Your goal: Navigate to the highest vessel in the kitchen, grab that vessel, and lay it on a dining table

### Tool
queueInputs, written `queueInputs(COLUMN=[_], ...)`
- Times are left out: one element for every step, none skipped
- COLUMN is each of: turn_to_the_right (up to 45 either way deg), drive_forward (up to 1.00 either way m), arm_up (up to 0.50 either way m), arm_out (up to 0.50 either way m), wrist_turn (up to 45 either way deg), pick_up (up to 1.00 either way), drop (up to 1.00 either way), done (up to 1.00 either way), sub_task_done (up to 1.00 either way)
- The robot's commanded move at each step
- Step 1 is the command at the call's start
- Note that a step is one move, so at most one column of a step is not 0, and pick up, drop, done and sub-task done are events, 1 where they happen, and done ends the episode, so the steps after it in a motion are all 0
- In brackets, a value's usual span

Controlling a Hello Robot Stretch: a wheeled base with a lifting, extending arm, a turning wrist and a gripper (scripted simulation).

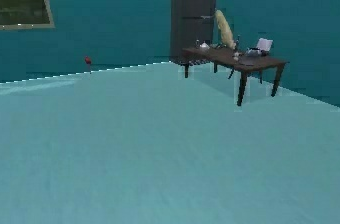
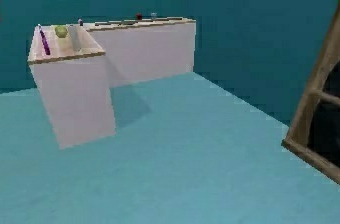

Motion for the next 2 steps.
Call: queueInputs(turn_to_the_right=[6.0,0.0], drive_forward=[0.0,1.0], arm_up=[0.0,0.0], arm_out=[0.0,0.0], wrist_turn=[0.0,0.0], pick_up=[0.0,0.0], drop=[0.0,0.0], done=[0.0,0.0], sub_task_done=[0.0,0.0])
